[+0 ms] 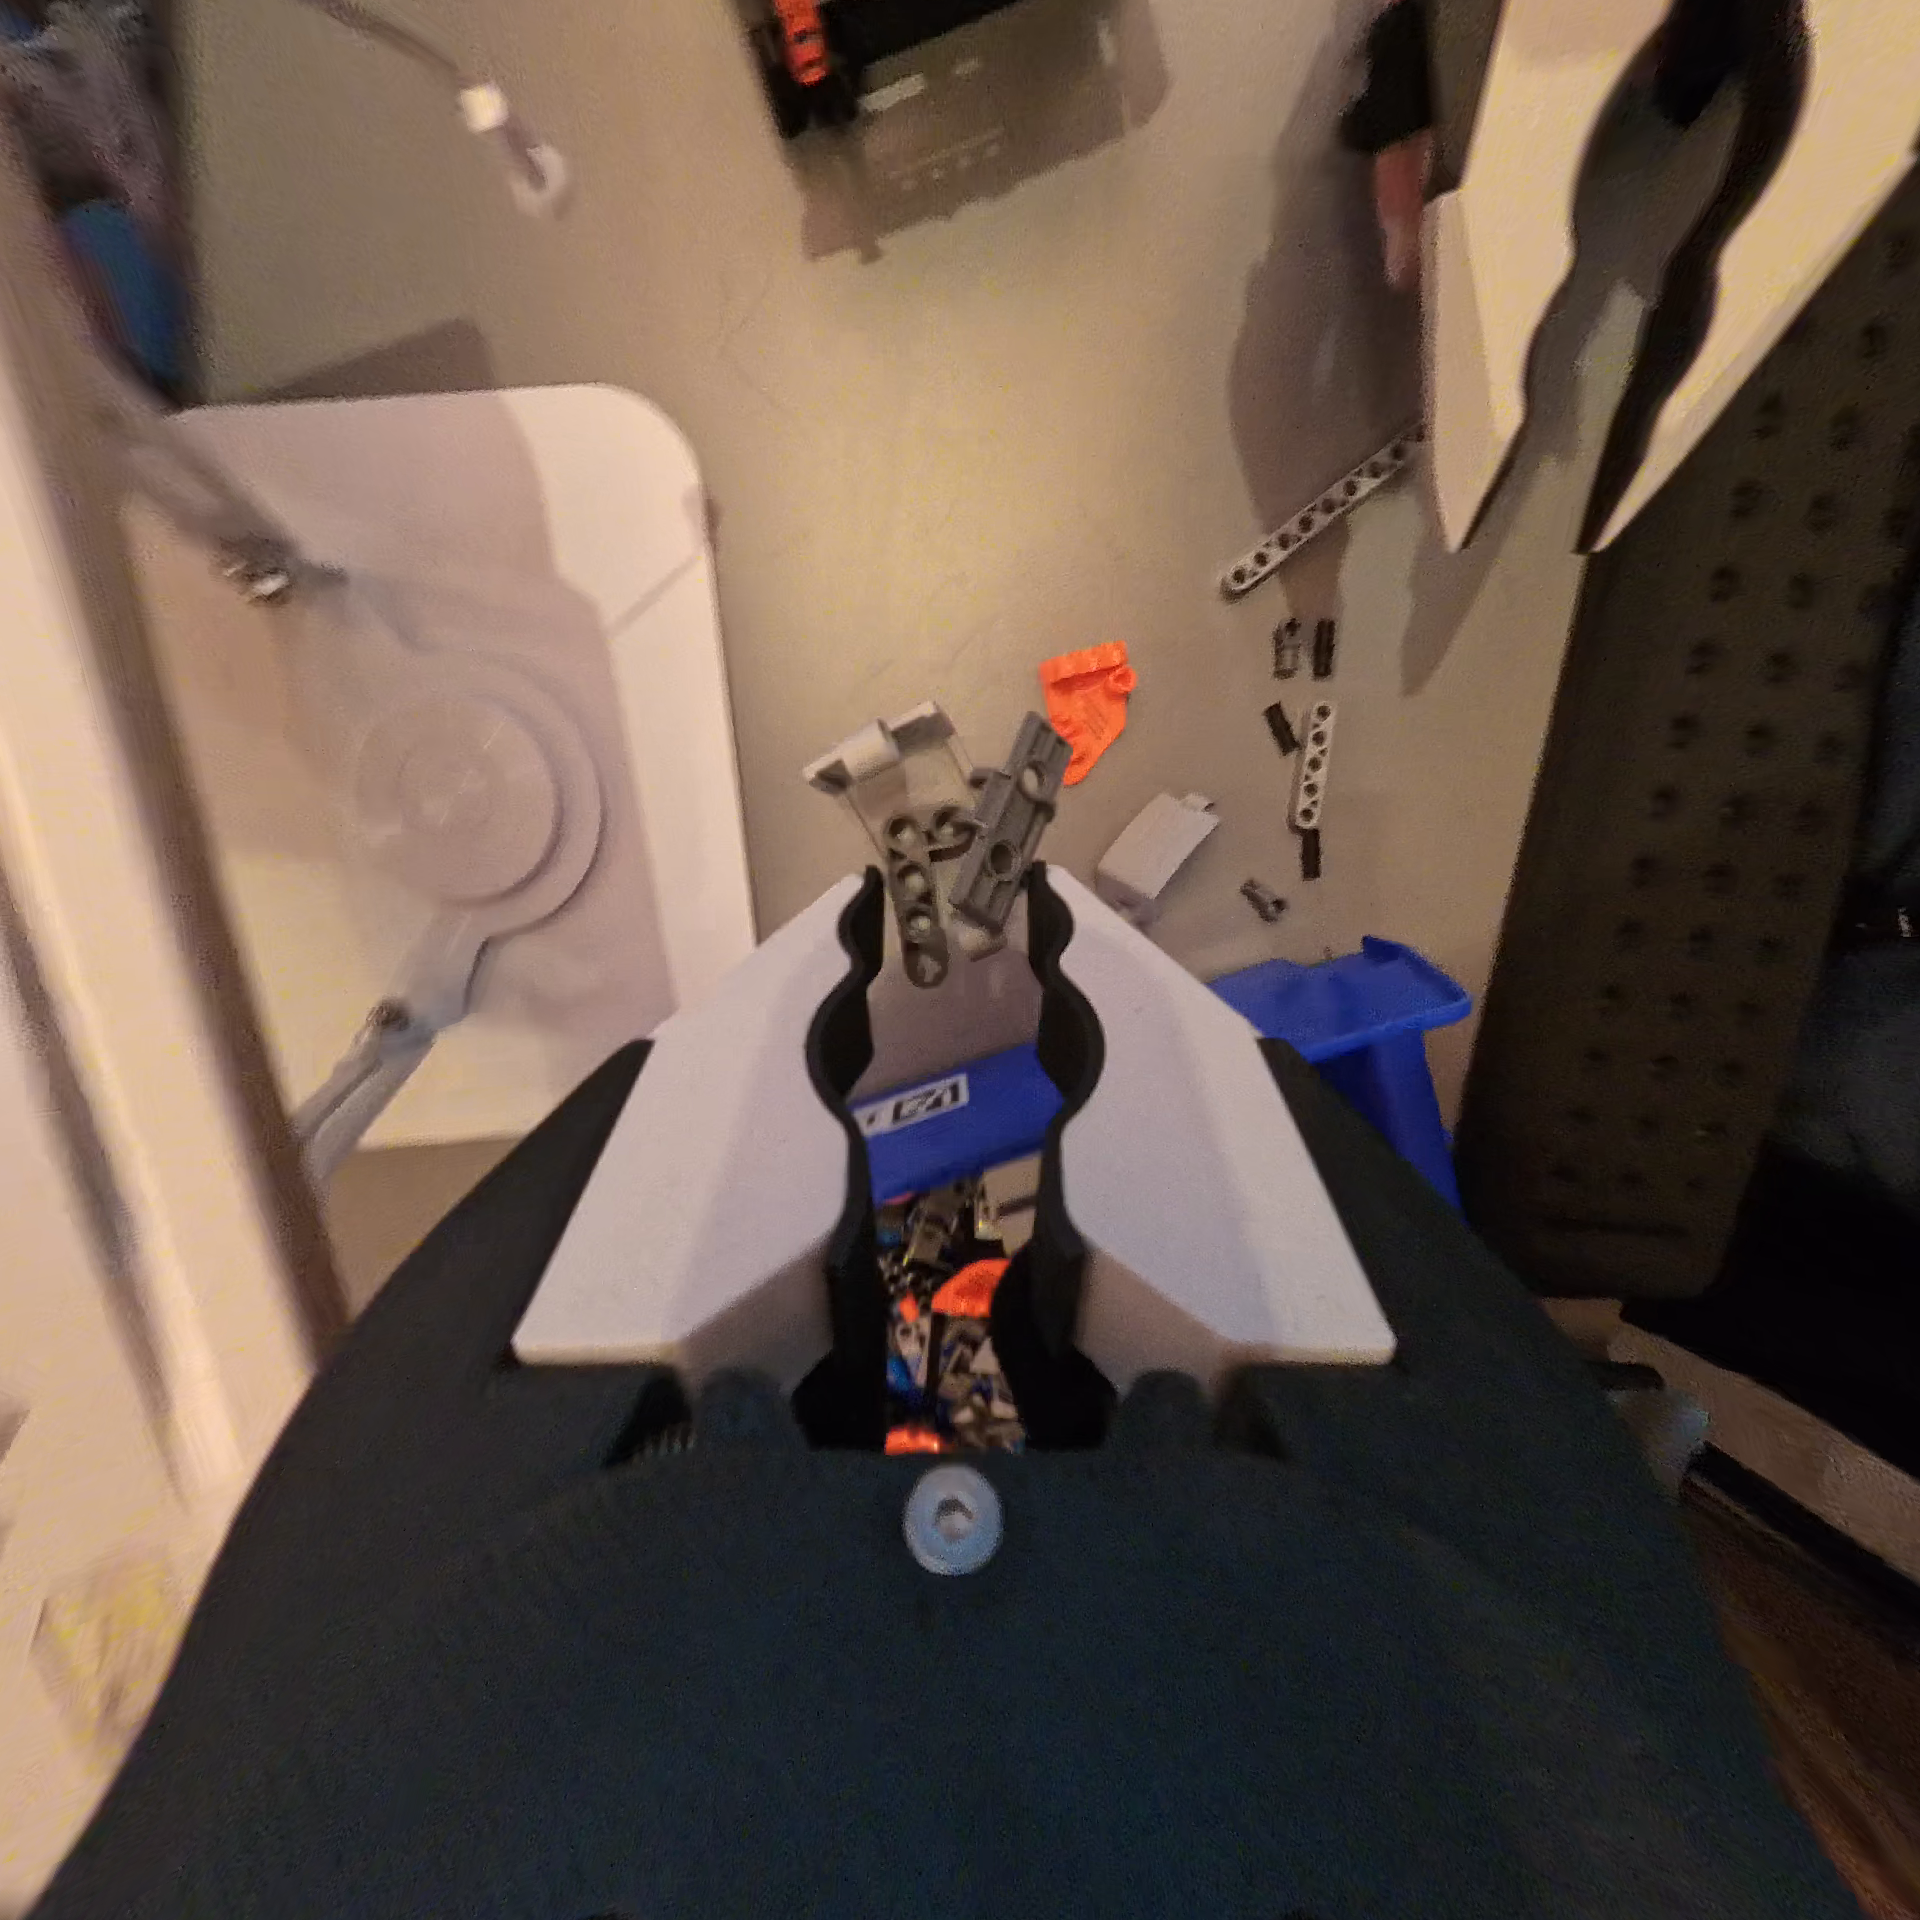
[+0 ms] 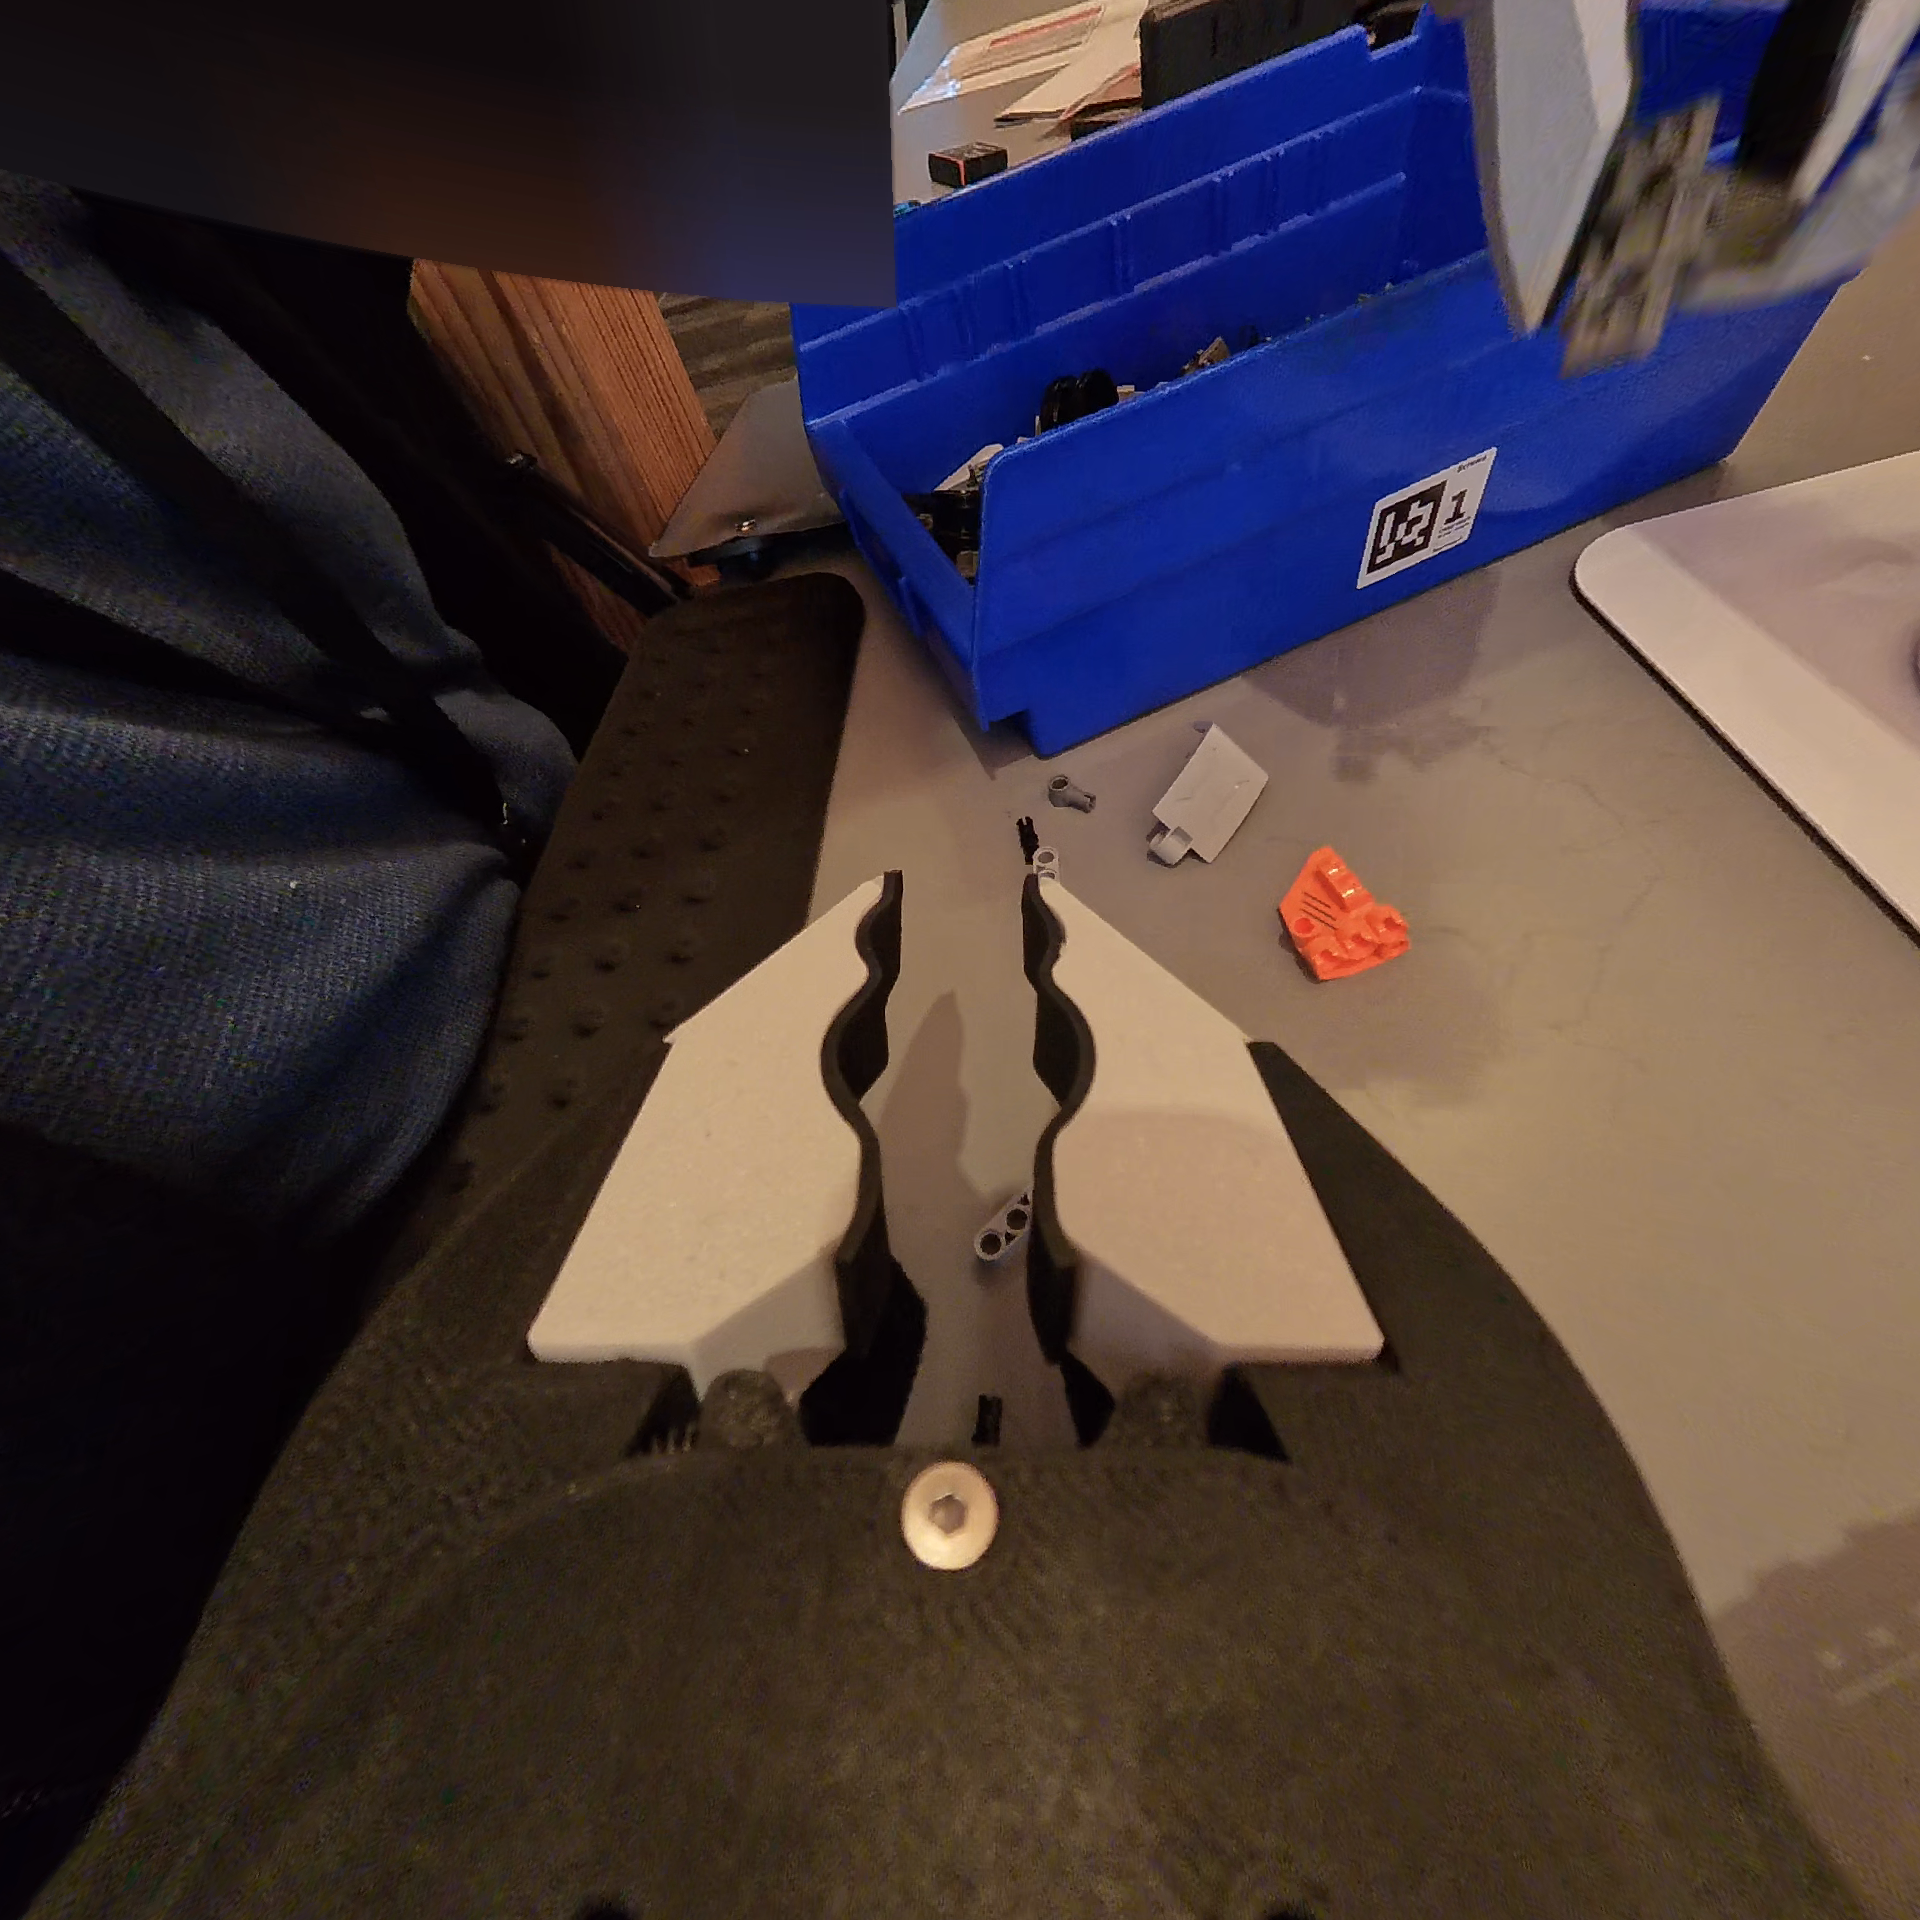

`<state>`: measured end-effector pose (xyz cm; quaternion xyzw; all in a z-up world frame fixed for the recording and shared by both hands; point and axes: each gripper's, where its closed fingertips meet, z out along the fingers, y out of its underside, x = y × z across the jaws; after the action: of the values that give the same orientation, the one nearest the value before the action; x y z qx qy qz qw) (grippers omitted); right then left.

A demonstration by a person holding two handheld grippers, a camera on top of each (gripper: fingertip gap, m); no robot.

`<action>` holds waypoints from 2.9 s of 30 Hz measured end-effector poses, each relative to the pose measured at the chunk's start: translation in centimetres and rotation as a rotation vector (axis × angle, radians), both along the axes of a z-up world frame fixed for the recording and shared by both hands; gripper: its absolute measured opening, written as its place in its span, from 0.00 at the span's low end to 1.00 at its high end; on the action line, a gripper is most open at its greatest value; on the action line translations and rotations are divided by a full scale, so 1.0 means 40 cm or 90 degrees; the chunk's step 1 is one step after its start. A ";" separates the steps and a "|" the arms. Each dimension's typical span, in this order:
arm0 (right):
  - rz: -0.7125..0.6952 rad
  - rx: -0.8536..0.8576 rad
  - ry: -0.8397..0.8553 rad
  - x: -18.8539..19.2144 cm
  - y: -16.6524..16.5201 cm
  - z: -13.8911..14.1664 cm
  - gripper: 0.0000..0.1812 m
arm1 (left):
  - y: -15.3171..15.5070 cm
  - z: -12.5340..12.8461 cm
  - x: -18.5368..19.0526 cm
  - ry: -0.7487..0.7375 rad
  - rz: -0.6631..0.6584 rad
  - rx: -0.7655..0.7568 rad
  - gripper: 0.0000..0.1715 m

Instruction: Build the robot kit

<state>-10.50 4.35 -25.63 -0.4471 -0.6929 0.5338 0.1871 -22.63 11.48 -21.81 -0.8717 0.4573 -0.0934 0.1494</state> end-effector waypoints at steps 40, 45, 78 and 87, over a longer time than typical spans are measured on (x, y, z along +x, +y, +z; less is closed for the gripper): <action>0.002 -0.002 -0.006 -0.001 0.000 -0.007 0.12 | -0.170 -0.131 -0.415 0.150 0.193 -0.008 0.25; -0.002 -0.005 -0.008 -0.001 0.004 -0.008 0.11 | -0.134 -0.220 -0.440 0.161 0.200 -0.031 0.30; 0.000 -0.006 -0.014 -0.002 0.002 -0.014 0.12 | -0.301 -0.223 -0.380 0.160 0.127 -0.091 0.11; -0.002 -0.006 -0.011 -0.002 0.004 -0.012 0.12 | -0.190 -0.202 -0.448 0.151 0.205 -0.013 0.22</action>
<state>-10.57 4.50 -26.09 -0.4535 -0.6917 0.5326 0.1795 -40.56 3.88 -29.87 -0.9400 0.3252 0.0307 0.0982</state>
